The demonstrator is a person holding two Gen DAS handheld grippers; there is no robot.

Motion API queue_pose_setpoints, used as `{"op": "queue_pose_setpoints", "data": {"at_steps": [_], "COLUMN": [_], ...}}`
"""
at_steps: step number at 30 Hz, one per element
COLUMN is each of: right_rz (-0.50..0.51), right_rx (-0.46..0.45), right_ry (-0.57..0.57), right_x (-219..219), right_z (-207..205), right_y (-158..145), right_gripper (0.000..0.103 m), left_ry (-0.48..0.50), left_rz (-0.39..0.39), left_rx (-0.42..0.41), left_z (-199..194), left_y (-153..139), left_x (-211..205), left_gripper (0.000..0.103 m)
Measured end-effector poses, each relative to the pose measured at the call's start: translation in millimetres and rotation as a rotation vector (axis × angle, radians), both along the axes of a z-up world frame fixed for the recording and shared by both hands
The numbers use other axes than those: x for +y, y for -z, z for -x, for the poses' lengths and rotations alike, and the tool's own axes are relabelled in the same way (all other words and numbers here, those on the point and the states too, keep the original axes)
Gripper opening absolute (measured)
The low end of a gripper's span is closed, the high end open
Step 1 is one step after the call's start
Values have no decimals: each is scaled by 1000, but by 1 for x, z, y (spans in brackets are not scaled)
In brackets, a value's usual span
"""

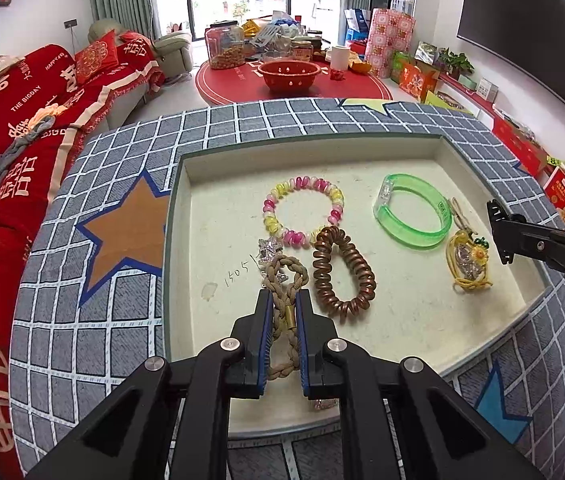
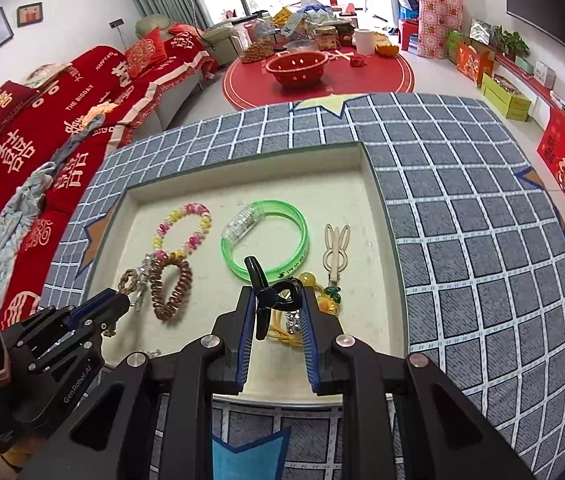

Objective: Organize jewelry
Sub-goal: 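Carry the cord bracelet and claw clip into the tray and open both tools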

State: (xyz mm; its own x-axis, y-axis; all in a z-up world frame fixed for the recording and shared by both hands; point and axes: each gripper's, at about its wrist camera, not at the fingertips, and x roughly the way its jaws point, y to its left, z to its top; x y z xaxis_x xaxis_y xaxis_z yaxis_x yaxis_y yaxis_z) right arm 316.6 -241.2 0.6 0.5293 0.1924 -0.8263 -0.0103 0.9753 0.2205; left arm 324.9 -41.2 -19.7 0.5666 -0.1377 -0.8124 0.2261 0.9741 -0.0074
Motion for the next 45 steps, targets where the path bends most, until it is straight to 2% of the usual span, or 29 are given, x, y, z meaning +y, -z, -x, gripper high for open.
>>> {"op": "queue_pose_setpoints", "data": {"at_steps": [10,19,26,28,32,36,40,45], "right_rz": [42,62,53,49,29,-12,-56,-88], "right_rx": [41,32,46,47,51,48,29,-5], "right_ry": [6,-1,-1,-1,-3,-2,10,38], "right_x": [1,4,5,4,2,-1,-6,-12], "right_z": [-10,-6,-6,-6,-8,-5,-2,4], "right_y": [34,37,41,41,41,39,33,19], "right_gripper": [24,25,25,28,42,45,53,53], "left_ry": [16,12,19,20,10,-13,-10,8], "left_rz": [-86,-127,-128,-139,-142,-161,-172,-184], "left_rx": [-34,-52,-50,-52,-48,-50,-48,-68], "left_z": [-1,-2,-1,-1,-1,-2,-2,-1], "left_y": [10,11,11,12,11,10,10,7], "left_x": [-17,-22,-25,-26,-25,-24,-25,-31], "left_gripper": [25,25,25,25,25,25,25,25]}}
